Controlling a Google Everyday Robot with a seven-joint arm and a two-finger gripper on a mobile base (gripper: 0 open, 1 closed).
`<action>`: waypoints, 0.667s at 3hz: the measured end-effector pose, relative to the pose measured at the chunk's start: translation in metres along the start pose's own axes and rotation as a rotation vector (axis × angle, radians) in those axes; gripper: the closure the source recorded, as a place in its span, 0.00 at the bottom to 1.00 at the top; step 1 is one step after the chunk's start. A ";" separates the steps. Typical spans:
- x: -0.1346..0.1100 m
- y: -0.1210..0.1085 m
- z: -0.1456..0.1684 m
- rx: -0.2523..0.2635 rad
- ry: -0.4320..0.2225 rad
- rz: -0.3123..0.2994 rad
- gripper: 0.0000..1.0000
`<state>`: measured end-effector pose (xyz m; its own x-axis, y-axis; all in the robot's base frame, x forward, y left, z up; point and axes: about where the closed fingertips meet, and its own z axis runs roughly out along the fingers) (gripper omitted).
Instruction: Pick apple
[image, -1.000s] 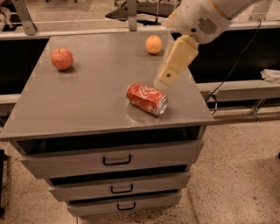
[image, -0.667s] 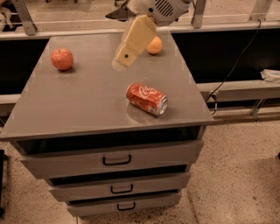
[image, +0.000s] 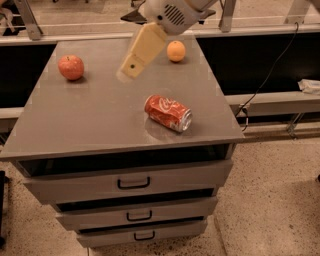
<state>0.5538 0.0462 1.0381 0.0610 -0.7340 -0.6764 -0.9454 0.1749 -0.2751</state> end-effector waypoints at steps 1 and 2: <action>-0.021 -0.019 0.047 0.009 -0.079 0.035 0.00; -0.040 -0.041 0.094 0.017 -0.146 0.063 0.00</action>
Offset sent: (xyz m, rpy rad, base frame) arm 0.1136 0.1322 -0.0425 0.2525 0.0067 -0.0272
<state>0.6200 0.1300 1.0125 0.0485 -0.6181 -0.7846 -0.9433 0.2298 -0.2393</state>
